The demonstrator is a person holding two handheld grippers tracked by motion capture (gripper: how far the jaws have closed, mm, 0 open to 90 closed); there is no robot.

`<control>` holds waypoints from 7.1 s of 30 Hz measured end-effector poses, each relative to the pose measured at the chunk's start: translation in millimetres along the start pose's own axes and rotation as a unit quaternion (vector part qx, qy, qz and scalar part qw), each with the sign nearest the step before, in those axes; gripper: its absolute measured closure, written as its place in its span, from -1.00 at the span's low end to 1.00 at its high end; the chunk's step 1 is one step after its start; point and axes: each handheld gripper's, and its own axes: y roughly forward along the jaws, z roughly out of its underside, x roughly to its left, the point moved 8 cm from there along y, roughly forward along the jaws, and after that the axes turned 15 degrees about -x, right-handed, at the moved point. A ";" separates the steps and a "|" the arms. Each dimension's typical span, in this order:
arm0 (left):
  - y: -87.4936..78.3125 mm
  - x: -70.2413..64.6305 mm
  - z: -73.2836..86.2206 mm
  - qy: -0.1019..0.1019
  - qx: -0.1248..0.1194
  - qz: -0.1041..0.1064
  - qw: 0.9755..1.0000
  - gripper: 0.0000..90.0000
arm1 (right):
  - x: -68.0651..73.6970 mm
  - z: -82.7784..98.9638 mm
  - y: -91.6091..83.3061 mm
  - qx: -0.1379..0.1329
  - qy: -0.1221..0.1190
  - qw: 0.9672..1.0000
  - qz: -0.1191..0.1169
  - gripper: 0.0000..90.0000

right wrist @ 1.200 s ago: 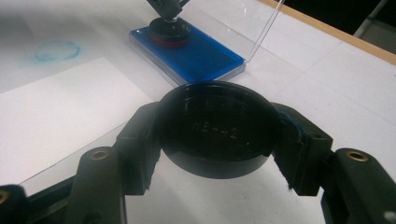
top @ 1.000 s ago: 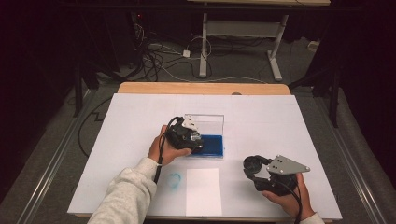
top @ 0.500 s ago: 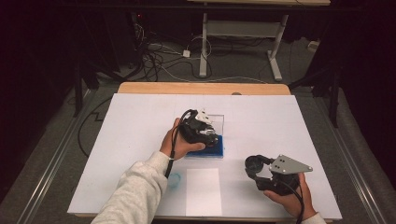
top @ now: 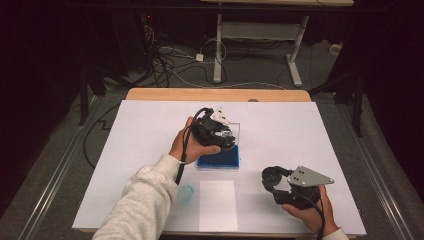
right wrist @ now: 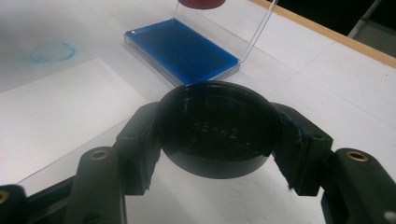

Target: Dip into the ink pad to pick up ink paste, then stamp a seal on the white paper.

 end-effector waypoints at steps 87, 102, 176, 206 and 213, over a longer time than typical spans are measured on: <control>5.1 -12.1 35.1 0.000 0.002 0.010 1.000 0.22 | 8.0 3.1 2.6 0.008 0.012 0.999 -0.034 -0.15; -33.1 -22.6 45.9 0.018 -0.033 0.002 0.999 0.22 | 6.1 2.2 2.9 0.003 0.006 1.000 -0.023 -0.15; -89.6 -82.0 66.8 0.046 -0.053 0.047 0.996 0.22 | 8.0 -3.6 0.1 0.000 -0.019 1.000 -0.023 -0.15; -61.9 -118.1 80.3 0.055 -0.019 0.094 0.994 0.22 | 9.7 0.5 2.5 0.011 -0.019 0.999 -0.024 -0.15; -56.0 -121.3 84.6 0.045 -0.008 0.109 0.993 0.22 | 10.0 1.3 2.7 0.012 -0.022 0.999 -0.025 -0.15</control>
